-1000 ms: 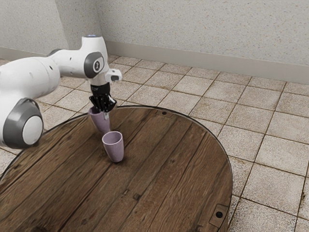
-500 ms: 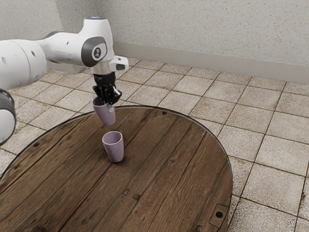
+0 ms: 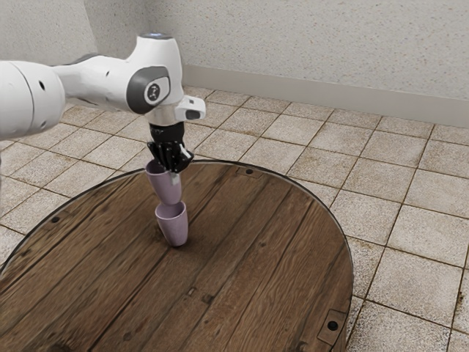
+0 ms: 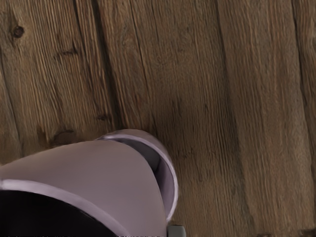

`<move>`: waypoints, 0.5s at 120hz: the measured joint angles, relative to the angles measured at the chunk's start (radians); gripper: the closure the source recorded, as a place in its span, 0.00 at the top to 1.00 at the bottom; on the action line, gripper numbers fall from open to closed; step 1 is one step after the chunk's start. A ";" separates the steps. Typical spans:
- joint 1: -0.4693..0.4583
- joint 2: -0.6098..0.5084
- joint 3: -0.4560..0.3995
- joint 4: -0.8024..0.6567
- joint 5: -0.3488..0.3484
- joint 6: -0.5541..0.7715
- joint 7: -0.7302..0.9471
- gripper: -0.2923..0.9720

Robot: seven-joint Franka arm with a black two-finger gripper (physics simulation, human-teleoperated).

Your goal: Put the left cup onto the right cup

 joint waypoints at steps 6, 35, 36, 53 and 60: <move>-0.009 0.000 0.012 -0.010 0.001 0.001 -0.007 0.15; -0.034 0.010 0.048 -0.020 0.003 0.004 -0.033 0.15; -0.034 0.010 0.048 -0.020 0.003 0.005 -0.034 0.15; -0.043 0.020 0.049 -0.015 0.011 0.013 -0.045 0.15; -0.048 0.024 0.049 -0.012 0.014 0.018 -0.049 0.15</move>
